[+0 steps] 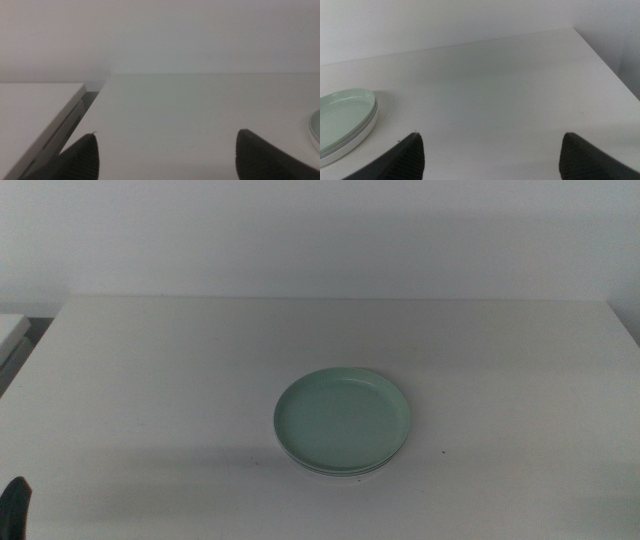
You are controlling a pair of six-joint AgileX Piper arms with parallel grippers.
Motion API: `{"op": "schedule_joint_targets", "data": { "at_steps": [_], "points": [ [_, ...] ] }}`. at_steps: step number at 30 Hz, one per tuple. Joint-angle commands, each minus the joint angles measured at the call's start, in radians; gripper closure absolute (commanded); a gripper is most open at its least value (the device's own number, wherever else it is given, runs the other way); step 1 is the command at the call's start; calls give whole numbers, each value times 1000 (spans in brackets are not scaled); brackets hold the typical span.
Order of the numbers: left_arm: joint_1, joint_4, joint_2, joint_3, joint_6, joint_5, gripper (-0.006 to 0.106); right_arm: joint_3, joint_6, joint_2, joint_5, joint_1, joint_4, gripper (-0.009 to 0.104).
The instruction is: Stack the three bowls on top of each other.
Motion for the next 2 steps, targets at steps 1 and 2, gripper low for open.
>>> {"op": "schedule_joint_targets", "data": {
  "at_steps": [1, 2],
  "points": [
    [-4, -3, -4, 0, -9, -14, 7, 4, -3, -4, -16, -4, -3, 2],
    [-4, -3, -4, 0, -9, -14, 7, 4, -3, -4, -16, -4, -3, 2]
  ]
}}
